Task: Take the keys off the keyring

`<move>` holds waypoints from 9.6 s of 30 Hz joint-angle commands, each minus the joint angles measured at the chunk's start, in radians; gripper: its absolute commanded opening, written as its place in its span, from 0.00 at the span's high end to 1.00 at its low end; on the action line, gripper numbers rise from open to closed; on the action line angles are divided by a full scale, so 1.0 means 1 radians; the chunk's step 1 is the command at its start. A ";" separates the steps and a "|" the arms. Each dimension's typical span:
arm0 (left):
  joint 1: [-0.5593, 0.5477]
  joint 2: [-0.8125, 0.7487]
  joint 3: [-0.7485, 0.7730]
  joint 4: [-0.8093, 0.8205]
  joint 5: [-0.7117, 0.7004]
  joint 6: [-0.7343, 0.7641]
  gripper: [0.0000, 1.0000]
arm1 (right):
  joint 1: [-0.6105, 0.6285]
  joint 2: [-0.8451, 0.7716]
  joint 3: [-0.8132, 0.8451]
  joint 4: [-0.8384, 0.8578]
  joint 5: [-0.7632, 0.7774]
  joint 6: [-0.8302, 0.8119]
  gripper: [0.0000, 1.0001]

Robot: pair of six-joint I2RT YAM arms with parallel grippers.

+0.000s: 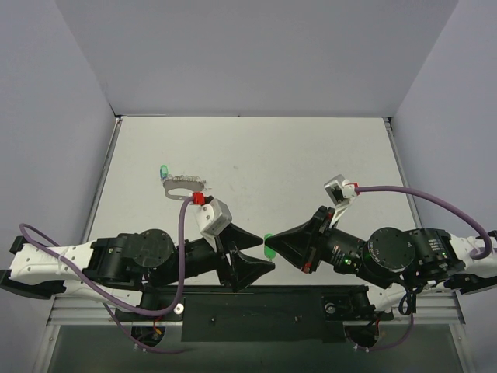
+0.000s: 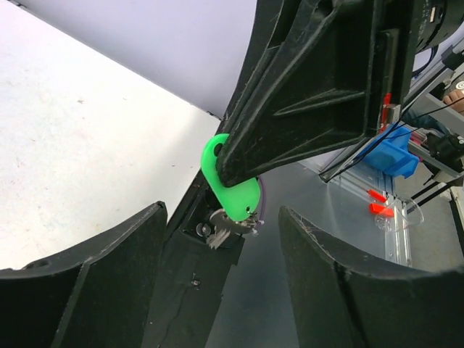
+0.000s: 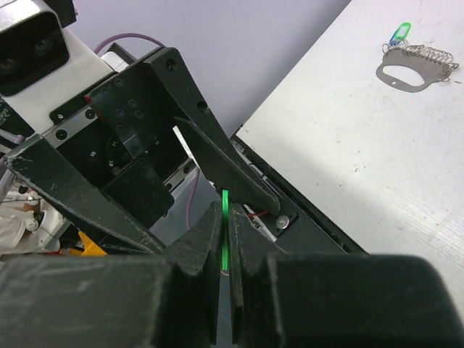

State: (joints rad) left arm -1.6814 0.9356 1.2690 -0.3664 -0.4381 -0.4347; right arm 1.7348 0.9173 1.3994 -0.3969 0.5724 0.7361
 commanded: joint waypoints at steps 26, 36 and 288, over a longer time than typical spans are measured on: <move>-0.003 0.022 0.056 -0.008 -0.027 0.010 0.69 | 0.014 0.029 0.052 0.046 0.014 -0.014 1.00; -0.004 0.005 0.046 0.014 -0.031 0.008 0.59 | 0.020 0.022 0.042 0.047 0.023 -0.009 1.00; -0.001 -0.205 -0.195 0.316 0.128 0.332 0.63 | -0.549 0.046 -0.039 0.274 -1.258 -0.540 1.00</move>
State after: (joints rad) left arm -1.6844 0.7174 1.0550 -0.0910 -0.3206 -0.1188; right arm 1.1908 0.9668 1.3655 -0.2081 -0.6476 0.1818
